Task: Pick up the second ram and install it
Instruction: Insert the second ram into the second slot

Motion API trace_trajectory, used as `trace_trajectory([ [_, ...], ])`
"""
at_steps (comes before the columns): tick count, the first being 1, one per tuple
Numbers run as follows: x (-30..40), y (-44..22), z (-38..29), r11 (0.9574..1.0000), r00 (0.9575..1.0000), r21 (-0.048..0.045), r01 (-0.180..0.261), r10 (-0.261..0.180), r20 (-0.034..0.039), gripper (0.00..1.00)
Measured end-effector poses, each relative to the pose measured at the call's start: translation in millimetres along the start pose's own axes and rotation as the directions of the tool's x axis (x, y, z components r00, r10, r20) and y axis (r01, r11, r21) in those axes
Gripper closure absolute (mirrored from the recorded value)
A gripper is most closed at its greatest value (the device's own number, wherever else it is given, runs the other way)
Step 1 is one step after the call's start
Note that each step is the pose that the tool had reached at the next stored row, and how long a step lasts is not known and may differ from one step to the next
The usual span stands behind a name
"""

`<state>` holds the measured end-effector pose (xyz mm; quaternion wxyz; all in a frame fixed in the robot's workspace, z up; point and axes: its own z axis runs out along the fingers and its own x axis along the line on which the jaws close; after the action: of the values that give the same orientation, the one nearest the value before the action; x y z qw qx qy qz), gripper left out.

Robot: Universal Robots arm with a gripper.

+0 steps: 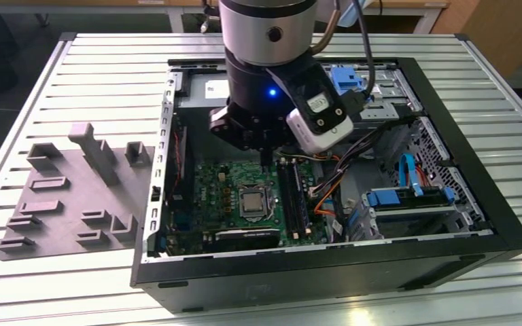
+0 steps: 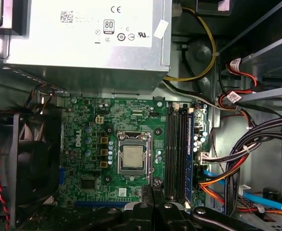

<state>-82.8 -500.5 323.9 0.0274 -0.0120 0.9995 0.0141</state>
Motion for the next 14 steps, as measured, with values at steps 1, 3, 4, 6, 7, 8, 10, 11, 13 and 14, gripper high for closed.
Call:
trace_trajectory([
  [1, -0.3, 0.0, 0.1, 1.0000, 1.0000, 0.0000, 0.000, 0.000, 0.0000, 0.89],
  [3, -0.9, 0.0, 0.1, 1.0000, 1.0000, 0.0002, 0.000, 0.000, -0.0001, 0.89],
  [4, -1.1, 0.0, 0.2, 1.0000, 1.0000, 0.0002, 0.000, 0.000, -0.0001, 0.89],
  [6, -1.7, 0.0, 0.4, 1.0000, 1.0000, 0.0001, 0.000, 0.000, 0.0000, 0.89],
  [7, -2.0, -0.1, 0.5, 1.0000, 1.0000, 0.0002, 0.000, 0.000, 0.0000, 0.89],
  [8, -2.3, -0.1, 0.6, 1.0000, 1.0000, 0.0001, 0.000, 0.000, -0.0001, 0.89],
  [10, -2.9, -0.1, 0.7, 1.0000, 1.0000, 0.0001, 0.000, 0.000, -0.0001, 0.89],
  [11, -3.3, -0.1, 0.8, 1.0000, 1.0000, 0.0001, 0.000, 0.000, 0.0000, 0.89],
  [13, -4.0, -0.1, 1.0, 1.0000, 1.0000, 0.0002, 0.000, 0.000, -0.0001, 0.89],
  [14, -4.3, -0.1, 1.1, 1.0000, 1.0000, 0.0002, 0.000, 0.000, -0.0001, 0.89],
])
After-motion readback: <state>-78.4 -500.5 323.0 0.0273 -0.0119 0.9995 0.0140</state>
